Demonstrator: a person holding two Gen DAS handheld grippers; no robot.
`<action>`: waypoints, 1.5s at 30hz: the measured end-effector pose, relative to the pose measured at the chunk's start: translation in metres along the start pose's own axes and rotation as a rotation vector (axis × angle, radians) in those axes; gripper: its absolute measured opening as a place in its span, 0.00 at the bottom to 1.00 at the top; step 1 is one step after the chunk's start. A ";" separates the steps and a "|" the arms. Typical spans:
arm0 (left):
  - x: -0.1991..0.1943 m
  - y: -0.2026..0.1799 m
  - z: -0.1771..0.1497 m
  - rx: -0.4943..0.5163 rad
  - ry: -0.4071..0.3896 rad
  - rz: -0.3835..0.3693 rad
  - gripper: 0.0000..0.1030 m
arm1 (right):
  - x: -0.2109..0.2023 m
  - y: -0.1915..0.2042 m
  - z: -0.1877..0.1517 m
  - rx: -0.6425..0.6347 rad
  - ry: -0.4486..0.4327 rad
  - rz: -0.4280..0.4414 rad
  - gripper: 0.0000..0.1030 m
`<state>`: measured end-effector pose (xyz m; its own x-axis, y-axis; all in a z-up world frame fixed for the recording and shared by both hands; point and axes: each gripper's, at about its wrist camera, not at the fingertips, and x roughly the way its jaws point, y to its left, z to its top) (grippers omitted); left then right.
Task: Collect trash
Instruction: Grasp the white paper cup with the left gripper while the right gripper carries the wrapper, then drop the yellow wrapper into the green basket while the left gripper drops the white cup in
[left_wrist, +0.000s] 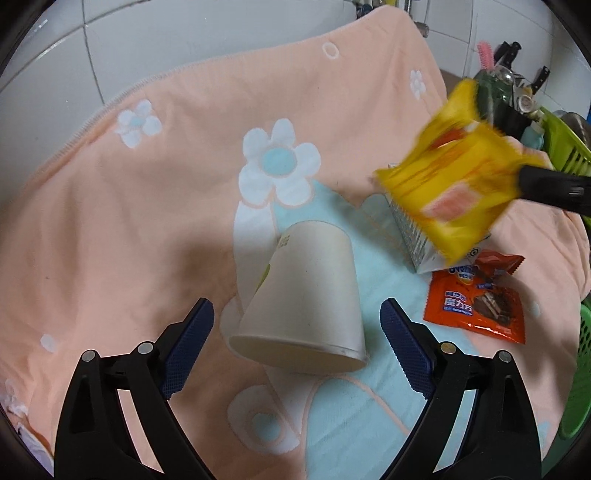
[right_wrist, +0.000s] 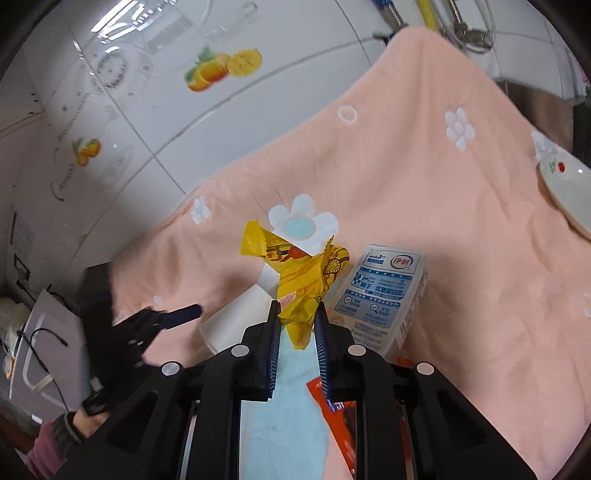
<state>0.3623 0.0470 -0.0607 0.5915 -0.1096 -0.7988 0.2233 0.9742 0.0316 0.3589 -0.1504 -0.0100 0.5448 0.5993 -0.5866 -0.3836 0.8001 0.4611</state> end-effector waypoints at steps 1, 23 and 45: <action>0.002 -0.001 0.000 0.001 0.005 -0.003 0.84 | -0.008 0.000 -0.002 -0.003 -0.009 0.005 0.17; -0.062 -0.044 -0.032 0.000 -0.088 -0.044 0.66 | -0.159 -0.045 -0.105 0.057 -0.090 -0.076 0.17; -0.148 -0.214 -0.103 0.165 -0.160 -0.351 0.66 | -0.303 -0.133 -0.264 0.205 -0.113 -0.381 0.18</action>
<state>0.1472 -0.1252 -0.0106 0.5669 -0.4714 -0.6756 0.5464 0.8289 -0.1198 0.0481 -0.4317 -0.0693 0.7011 0.2470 -0.6690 0.0100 0.9346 0.3555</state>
